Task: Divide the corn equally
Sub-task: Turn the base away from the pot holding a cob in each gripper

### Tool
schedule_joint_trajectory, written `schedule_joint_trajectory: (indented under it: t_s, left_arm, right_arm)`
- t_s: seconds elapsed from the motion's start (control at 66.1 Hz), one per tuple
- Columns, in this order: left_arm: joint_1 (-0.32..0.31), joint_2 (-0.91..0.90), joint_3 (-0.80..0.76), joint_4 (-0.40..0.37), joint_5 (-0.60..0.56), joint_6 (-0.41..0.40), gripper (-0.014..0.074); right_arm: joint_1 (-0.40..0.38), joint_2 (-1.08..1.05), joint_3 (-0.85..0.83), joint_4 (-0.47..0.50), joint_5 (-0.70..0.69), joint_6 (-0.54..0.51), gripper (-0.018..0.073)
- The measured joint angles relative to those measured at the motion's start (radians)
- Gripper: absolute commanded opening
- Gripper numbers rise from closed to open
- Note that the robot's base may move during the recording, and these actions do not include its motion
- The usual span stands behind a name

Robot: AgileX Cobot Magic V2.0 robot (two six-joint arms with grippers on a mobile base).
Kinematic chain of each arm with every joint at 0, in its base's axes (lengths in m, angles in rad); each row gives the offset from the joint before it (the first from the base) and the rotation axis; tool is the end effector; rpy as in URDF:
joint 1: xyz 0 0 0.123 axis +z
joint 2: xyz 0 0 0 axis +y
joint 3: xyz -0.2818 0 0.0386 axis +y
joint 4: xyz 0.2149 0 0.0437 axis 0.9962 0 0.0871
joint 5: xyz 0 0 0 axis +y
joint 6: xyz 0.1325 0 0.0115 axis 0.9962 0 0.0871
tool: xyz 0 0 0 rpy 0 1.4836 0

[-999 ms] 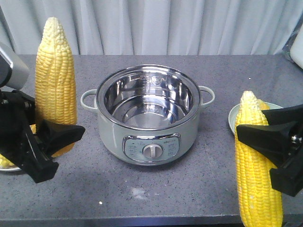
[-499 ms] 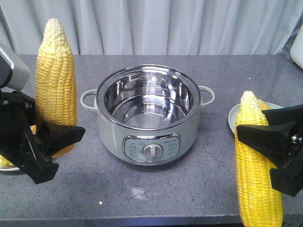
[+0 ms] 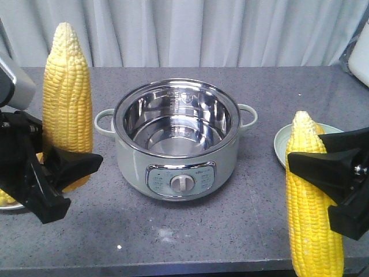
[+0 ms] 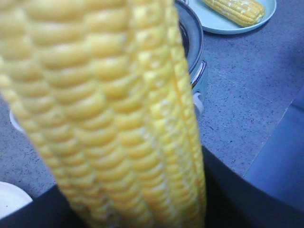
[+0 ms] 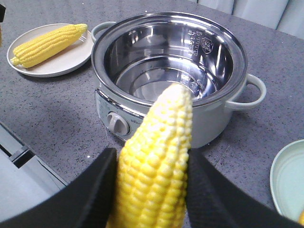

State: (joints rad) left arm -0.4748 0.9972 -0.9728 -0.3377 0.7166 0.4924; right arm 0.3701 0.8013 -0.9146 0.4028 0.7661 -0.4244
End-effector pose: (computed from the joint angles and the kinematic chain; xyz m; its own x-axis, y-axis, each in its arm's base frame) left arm 0.1652 -0.1175 0.3431 -0.3668 0.4425 -0.8183 0.7072 0.7041 0.0638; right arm 0.1277 0.0883 0.3559 -0.3912 -0.2820 -0.8760 -0.6218 0.7828 0.0257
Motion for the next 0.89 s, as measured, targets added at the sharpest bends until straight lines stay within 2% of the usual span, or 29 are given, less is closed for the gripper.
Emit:
schedule_joint_trajectory:
  t_s: [0.893]
  left_arm:
    - [0.000, 0.000, 0.000, 0.000, 0.000, 0.000, 0.0291]
  right_arm:
    - [0.000, 0.000, 0.000, 0.000, 0.000, 0.000, 0.0151]
